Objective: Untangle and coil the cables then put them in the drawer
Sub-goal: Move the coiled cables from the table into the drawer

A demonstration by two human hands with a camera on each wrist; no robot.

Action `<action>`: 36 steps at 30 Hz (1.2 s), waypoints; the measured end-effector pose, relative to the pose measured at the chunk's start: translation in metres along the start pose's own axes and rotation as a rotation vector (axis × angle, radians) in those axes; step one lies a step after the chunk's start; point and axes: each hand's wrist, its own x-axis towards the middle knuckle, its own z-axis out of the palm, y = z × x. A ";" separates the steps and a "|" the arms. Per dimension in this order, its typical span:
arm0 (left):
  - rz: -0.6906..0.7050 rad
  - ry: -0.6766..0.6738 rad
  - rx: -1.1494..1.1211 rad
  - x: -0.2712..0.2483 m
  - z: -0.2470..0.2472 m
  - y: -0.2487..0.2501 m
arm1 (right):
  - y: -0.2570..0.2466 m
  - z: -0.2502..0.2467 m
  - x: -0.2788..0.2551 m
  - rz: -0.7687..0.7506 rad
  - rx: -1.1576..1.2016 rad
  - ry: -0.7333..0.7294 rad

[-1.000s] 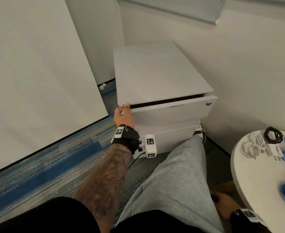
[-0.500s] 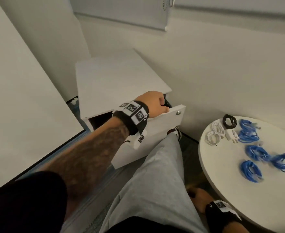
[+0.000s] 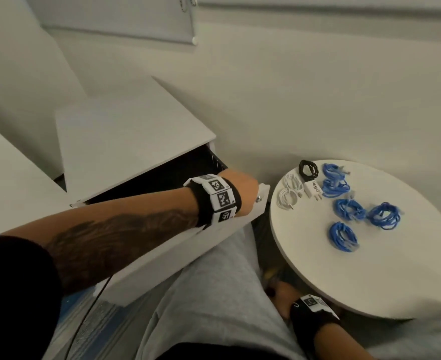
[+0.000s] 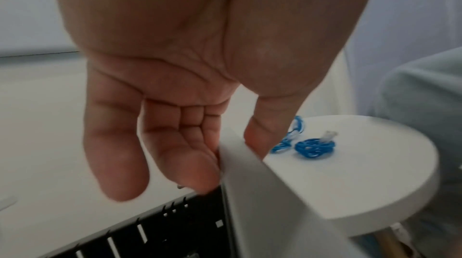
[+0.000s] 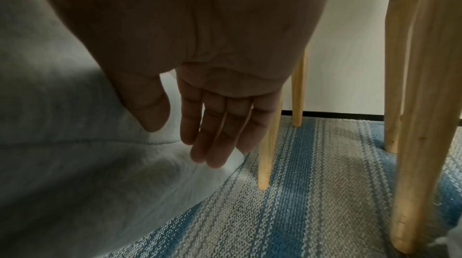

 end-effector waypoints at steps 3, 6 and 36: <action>0.066 0.016 -0.005 -0.007 0.004 0.015 | 0.000 -0.001 -0.003 -0.009 0.016 -0.029; 0.115 0.016 -0.025 -0.012 0.005 0.024 | 0.001 -0.002 -0.005 -0.008 0.048 -0.032; 0.061 -0.251 -0.425 0.266 -0.006 0.033 | 0.024 -0.010 0.015 -0.101 0.085 -0.097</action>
